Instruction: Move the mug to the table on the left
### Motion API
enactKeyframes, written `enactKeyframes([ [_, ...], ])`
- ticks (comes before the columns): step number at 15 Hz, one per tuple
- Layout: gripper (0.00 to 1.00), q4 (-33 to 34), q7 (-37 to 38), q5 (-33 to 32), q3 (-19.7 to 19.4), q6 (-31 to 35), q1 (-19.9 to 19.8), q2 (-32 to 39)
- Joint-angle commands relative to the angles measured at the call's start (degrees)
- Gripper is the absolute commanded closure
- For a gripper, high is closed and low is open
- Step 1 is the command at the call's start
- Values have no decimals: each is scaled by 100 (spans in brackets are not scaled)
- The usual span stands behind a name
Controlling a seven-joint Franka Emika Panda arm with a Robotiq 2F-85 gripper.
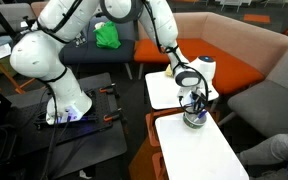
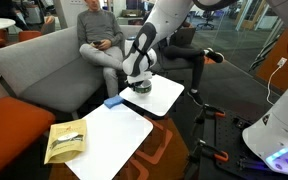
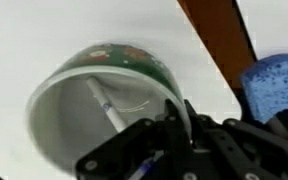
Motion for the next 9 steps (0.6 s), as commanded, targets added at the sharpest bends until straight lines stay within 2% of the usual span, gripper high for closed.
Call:
enactKeyframes([
  [1,97,-549,83,-258,-369,380,716,-375],
  [5,97,-755,19,-697,-628,145,1492,-576],
  [9,97,-833,-273,-1021,-355,183,1676,-632],
])
